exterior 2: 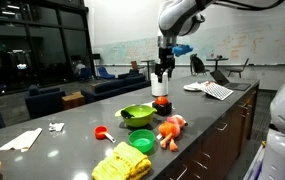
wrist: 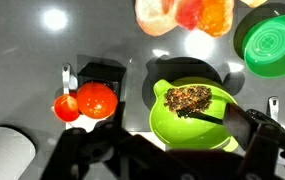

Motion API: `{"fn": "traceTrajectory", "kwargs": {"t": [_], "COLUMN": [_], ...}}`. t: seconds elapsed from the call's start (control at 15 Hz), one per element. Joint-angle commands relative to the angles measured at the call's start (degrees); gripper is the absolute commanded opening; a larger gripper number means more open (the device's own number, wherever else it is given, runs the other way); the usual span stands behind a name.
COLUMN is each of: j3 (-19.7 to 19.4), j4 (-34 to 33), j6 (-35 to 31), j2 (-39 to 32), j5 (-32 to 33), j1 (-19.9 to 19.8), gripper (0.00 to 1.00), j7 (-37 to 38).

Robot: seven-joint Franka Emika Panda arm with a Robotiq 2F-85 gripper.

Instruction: Pick up the orange measuring cup and pour its contents into the lime green bowl

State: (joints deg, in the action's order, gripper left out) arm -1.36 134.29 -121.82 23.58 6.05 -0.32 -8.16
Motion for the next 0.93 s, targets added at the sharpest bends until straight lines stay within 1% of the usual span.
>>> {"fn": "traceTrajectory", "kwargs": {"t": [0.0,0.67,0.87], "j3": [-0.1,-0.1,1.1], "j4": [-0.1,-0.1,-1.4], "j6": [0.2,0.2,1.3], "j2": [0.0,0.0,-2.1], "j5": [0.0,0.0,-2.1], "j1": [0.1,0.1,2.0], "gripper": [1.0,1.0,1.0], "j7": [0.0,0.0,0.3]}}
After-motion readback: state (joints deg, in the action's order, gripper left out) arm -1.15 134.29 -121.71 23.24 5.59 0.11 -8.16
